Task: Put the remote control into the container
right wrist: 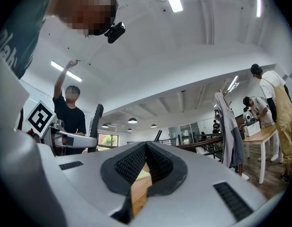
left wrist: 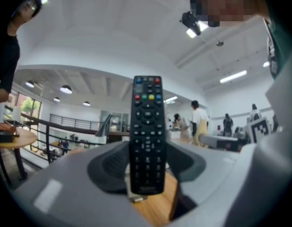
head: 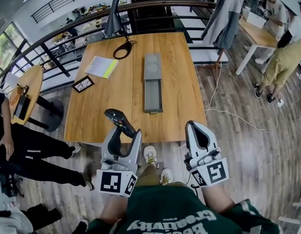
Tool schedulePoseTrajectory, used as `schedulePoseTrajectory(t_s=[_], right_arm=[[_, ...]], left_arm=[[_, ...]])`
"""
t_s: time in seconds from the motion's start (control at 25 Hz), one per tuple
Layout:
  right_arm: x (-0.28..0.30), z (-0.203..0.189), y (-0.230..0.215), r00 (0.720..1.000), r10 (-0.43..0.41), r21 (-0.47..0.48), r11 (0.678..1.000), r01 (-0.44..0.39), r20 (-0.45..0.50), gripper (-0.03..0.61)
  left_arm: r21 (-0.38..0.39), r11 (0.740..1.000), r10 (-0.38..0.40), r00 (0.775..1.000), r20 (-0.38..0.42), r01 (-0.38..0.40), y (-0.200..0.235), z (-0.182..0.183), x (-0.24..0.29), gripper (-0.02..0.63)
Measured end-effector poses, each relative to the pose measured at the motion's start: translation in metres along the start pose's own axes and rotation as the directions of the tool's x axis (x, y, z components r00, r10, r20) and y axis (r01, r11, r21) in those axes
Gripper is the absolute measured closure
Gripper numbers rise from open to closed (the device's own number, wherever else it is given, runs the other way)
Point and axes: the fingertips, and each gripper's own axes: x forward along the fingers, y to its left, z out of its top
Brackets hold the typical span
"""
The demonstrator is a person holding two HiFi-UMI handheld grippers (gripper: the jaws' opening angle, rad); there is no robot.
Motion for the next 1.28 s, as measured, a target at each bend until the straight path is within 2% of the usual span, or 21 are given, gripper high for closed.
schedulePoseTrajectory(t_s=[0.48,1.04,1.28], right_arm=[[0.054,-0.012,-0.03,0.998,-0.057,-0.018,0.998,0.057,-0.016,0.561],[0.164,-0.022,-0.061,0.996,-0.085,-0.13,0.988,0.087,0.019,0.561],[0.189,-0.025,-0.07,0.994,-0.11,-0.144,0.983,0.111,0.016,0.561]], left_arm=[[-0.026,0.998,-0.064,0.998,-0.027,0.063,0.025,-0.014,0.066,0.377],[-0.055,0.988,-0.144,0.988,-0.051,0.142,0.08,-0.032,0.161,0.377],[-0.047,0.983,-0.179,0.983,-0.047,0.177,0.095,-0.031,0.193,0.377]])
